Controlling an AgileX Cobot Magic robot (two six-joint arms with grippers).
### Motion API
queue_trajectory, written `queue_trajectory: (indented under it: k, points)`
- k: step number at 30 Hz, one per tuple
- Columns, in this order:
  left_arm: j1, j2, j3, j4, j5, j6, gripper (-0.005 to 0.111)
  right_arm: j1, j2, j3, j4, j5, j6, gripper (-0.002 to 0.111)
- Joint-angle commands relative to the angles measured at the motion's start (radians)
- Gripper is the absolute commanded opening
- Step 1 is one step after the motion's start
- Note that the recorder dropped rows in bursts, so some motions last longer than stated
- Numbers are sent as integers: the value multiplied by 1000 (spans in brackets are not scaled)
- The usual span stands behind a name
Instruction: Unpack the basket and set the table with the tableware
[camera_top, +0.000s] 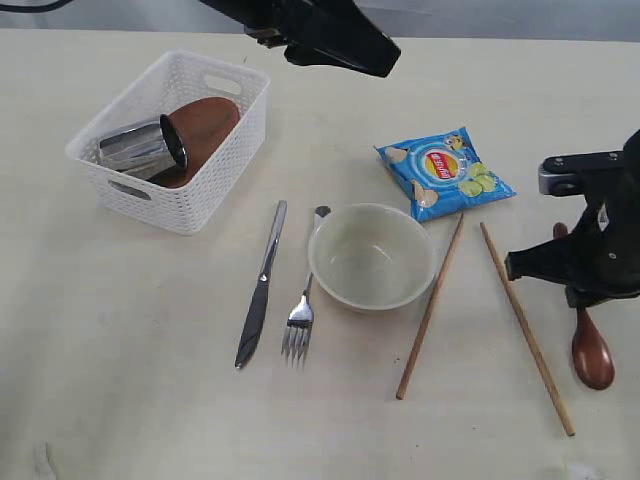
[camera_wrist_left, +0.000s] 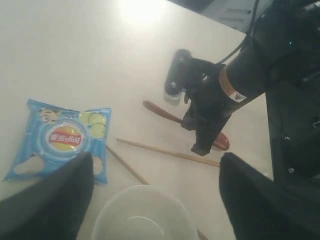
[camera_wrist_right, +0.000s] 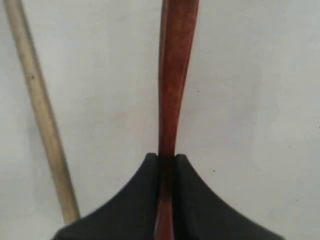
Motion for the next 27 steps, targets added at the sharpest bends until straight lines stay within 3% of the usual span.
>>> queue_trajectory:
  k: [1, 6, 10, 13, 21, 27]
  points:
    - [2, -3, 1, 1, 7, -1, 66, -5, -53, -6, 190, -24, -235, 0]
    - [2, -3, 1, 1, 12, -1, 66, -67, -62, -6, 549, 0, -656, 0]
    - [2, -3, 1, 1, 12, -1, 66, -241, -62, -6, 976, 112, -1126, 0]
    - [2, -3, 1, 1, 12, -1, 66, -360, -62, -8, 1165, 231, -1374, 0]
    - [2, -3, 1, 27, 7, -1, 66, -607, 27, -108, 1257, 594, -1604, 0]
    - [2, -3, 1, 27, 4, -1, 66, -693, 169, -130, 1178, 594, -1676, 0]
